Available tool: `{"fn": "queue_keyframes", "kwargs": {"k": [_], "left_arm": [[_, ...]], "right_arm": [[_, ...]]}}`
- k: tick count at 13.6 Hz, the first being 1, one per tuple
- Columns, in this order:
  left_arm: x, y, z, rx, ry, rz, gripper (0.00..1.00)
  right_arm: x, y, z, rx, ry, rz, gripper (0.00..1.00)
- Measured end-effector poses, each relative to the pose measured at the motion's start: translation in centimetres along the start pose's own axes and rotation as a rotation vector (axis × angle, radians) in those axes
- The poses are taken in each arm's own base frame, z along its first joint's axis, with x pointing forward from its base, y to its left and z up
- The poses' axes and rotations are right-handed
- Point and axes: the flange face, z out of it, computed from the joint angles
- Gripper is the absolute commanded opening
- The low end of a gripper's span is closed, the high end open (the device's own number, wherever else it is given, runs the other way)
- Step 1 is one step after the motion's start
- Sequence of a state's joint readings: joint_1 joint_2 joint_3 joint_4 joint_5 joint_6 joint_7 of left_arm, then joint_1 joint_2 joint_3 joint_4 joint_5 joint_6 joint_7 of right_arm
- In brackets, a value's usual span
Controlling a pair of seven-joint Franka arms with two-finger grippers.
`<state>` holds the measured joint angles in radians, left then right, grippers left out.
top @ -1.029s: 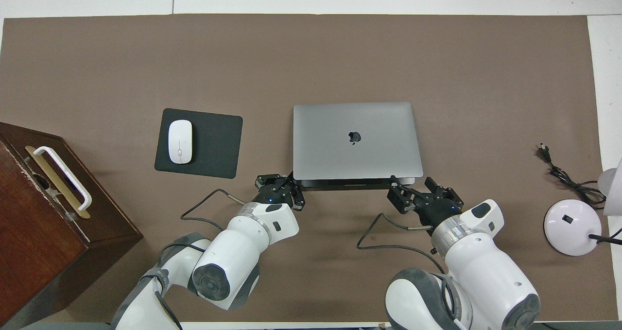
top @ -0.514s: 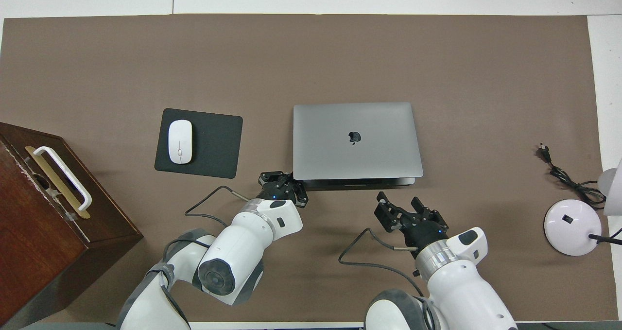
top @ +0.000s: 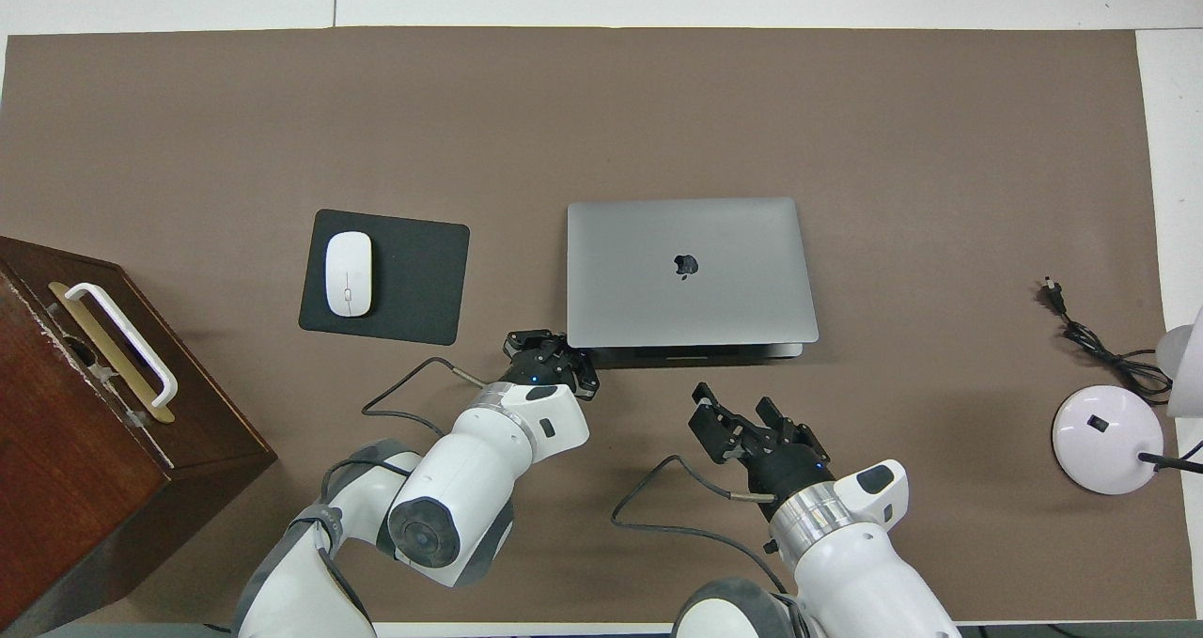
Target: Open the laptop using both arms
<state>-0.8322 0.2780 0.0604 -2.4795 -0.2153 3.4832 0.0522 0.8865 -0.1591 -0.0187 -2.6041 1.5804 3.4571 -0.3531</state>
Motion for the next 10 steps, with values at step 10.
{"fn": "queue_keyframes", "kwargs": {"k": [10], "left_arm": [[0.0, 0.0, 0.0, 0.0, 0.0, 0.0, 0.0]], "right_arm": [[0.3, 0.0, 3.1, -0.042, -0.019, 0.029, 1.0]]}}
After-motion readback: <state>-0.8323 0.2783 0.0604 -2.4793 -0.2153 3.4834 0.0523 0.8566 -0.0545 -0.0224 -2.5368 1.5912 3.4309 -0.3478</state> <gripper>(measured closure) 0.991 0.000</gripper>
